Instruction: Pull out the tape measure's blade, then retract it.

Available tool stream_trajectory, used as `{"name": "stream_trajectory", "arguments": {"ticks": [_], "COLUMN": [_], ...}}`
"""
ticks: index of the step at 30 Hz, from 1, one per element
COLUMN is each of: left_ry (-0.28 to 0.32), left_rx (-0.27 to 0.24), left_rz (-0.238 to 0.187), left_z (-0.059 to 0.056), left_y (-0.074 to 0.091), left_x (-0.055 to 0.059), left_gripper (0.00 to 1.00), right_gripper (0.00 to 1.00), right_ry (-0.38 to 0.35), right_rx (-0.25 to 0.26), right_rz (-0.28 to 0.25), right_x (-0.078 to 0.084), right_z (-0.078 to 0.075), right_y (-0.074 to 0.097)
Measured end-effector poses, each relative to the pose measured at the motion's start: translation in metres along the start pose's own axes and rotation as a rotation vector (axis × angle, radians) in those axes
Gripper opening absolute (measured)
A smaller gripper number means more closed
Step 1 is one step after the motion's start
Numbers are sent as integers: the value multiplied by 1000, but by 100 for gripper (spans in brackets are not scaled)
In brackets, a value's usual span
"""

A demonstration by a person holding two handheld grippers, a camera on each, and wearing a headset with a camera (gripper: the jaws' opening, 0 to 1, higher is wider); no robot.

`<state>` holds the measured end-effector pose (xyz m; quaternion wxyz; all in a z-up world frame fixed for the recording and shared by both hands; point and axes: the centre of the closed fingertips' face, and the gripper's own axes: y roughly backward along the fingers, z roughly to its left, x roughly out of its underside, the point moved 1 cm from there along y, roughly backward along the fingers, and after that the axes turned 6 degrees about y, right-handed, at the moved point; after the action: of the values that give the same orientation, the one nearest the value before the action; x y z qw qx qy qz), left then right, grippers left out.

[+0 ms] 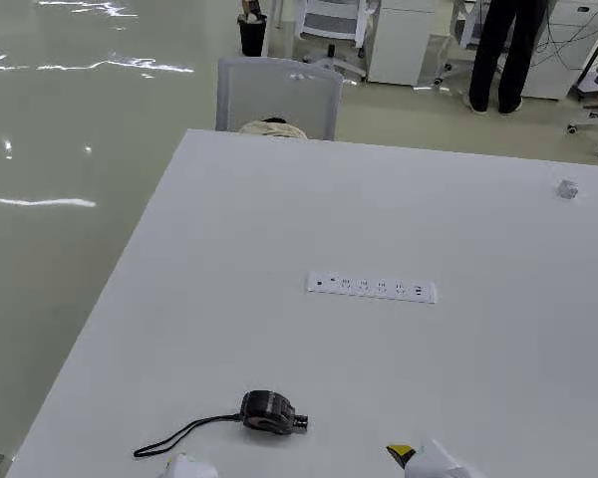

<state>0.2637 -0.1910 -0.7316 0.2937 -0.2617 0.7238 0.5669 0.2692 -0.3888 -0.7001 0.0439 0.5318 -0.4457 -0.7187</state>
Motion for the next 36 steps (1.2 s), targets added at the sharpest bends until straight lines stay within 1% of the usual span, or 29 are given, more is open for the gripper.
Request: {"name": "stream_trajectory", "arguments": {"ticks": [8, 14, 19, 27, 33, 36], "left_ry": [13, 26, 42, 60, 56, 46], "left_rx": [7, 7, 2, 3, 4, 4], "left_rz": [-9, -10, -17, -19, -9, -12], "left_z": [1, 2, 4, 3, 3, 3], "left_y": [8, 15, 23, 33, 37, 42], "left_x": [1, 5, 7, 12, 15, 14], "left_gripper": [96, 99, 100, 100, 100, 100], "right_gripper": [74, 76, 78, 81, 84, 86], "right_ry": [-11, -27, -31, -43, -61, -67], "right_rx": [0, 8, 10, 17, 29, 32], "right_rz": [-1, -12, -11, -11, -9, -9], "right_x": [4, 4, 9, 14, 18, 20], "right_z": [7, 11, 13, 16, 15, 15], "right_y": [7, 15, 20, 29, 35, 37]}}
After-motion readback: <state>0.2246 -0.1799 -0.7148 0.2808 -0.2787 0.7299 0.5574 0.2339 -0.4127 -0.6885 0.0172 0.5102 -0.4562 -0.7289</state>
